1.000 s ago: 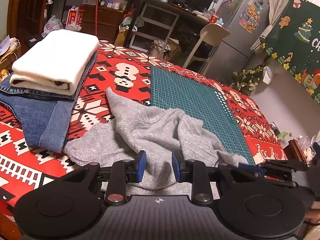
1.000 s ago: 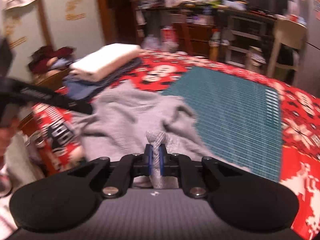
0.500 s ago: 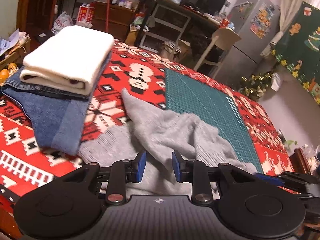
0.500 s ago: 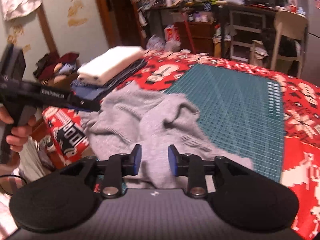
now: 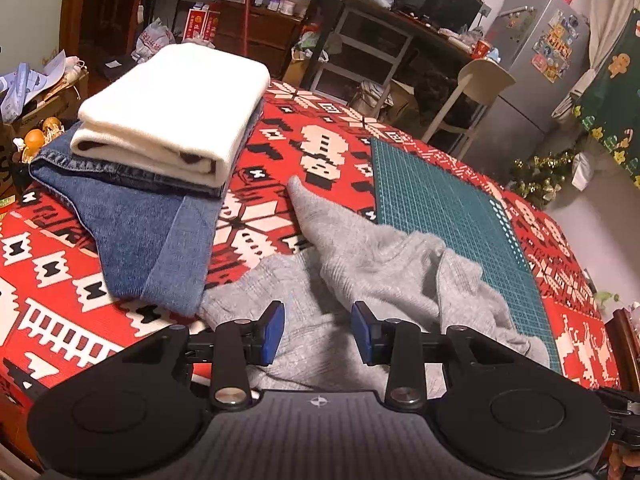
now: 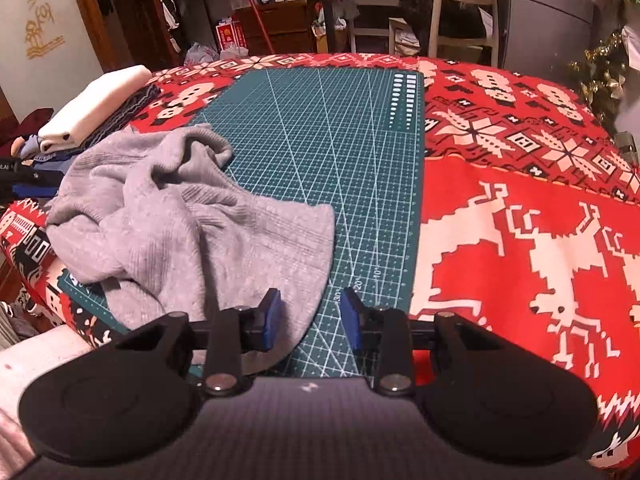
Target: Fold clothes
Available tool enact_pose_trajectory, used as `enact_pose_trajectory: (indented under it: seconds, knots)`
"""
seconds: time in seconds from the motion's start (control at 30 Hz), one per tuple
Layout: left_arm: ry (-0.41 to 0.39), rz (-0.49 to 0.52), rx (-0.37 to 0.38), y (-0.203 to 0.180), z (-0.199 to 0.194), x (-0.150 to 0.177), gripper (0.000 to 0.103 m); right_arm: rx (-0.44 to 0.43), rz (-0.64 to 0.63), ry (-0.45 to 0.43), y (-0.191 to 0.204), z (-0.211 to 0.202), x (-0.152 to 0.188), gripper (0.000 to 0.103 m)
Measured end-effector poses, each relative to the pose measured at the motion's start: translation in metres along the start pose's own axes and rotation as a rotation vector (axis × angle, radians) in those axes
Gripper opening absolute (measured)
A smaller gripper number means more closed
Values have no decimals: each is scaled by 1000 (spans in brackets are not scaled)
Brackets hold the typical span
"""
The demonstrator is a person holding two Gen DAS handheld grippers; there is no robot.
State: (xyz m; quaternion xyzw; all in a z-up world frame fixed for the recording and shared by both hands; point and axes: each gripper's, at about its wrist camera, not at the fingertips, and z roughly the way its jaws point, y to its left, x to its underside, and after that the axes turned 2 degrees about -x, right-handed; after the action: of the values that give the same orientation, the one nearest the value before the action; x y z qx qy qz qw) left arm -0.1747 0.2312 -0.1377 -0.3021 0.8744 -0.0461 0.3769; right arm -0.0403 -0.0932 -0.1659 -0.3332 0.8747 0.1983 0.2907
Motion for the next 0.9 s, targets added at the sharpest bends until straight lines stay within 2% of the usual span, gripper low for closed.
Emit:
enact_pose_trajectory:
  seconds: [0.2, 0.37, 0.47, 0.6, 0.9]
  knots:
    - [19, -5, -9, 3, 3, 2, 36, -33, -44, 14, 18, 0, -2, 34]
    - [23, 17, -13, -1, 4, 3, 36, -14, -50, -16, 22, -12, -6, 34]
    - [30, 24, -9, -3, 5, 4, 36, -35, -54, -30, 24, -19, -9, 34]
    - [28, 31, -4, -7, 5, 3, 36, -59, -74, 13, 33, -17, -7, 21]
    - [32, 66, -6, -10, 0, 3, 37, -113, -120, 22, 43, -34, -3, 22]
